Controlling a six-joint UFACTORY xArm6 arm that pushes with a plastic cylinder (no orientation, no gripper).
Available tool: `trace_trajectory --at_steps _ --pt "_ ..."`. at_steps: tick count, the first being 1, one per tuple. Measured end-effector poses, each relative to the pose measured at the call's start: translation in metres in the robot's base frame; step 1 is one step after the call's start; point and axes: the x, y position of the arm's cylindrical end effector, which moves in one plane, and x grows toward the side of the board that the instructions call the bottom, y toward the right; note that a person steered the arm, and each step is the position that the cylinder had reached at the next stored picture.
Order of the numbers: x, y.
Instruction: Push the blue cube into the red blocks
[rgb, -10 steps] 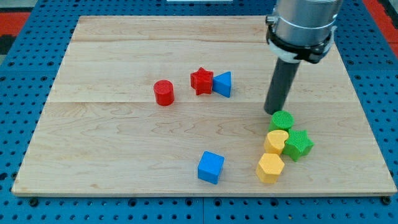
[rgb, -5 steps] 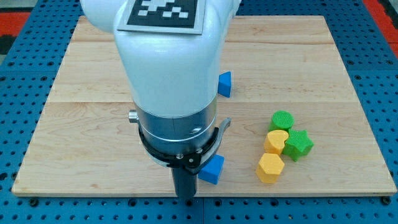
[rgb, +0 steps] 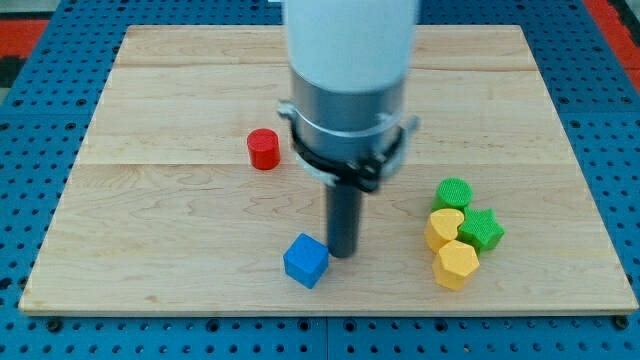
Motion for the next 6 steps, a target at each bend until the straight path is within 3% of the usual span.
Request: trace_trajectory --at_steps 1,2,4,5,6 --pt "0.047 0.003" --pt "0.035 -0.046" --pt "-0.096 -0.119" --pt "-0.064 -0.131" --pt "-0.096 -0.15"
